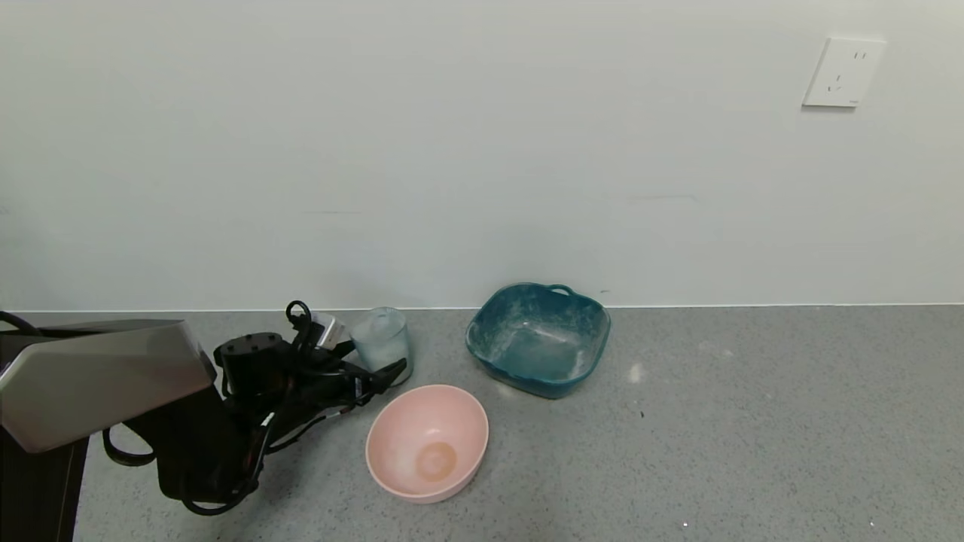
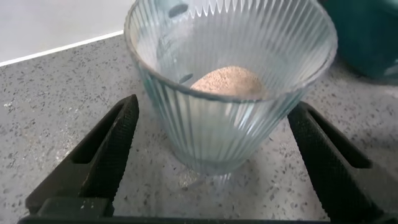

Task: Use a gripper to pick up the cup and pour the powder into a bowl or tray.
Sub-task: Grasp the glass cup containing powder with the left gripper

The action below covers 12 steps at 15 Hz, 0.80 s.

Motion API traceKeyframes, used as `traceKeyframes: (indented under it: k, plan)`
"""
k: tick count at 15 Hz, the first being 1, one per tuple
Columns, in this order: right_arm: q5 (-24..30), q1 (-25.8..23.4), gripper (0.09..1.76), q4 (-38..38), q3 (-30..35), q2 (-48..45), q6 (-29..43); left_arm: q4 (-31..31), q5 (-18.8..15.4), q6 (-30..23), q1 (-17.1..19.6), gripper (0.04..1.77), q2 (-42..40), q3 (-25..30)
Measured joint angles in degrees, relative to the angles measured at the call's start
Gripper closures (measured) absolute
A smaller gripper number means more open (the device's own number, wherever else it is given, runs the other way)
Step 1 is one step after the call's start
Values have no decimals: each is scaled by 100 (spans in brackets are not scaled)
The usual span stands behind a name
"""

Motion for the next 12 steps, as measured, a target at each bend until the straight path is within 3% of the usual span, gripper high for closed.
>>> traceKeyframes:
  k: [12]
  plan:
    - [0, 0, 14, -2, 0, 0, -2, 9, 72, -157, -76, 9, 145, -300]
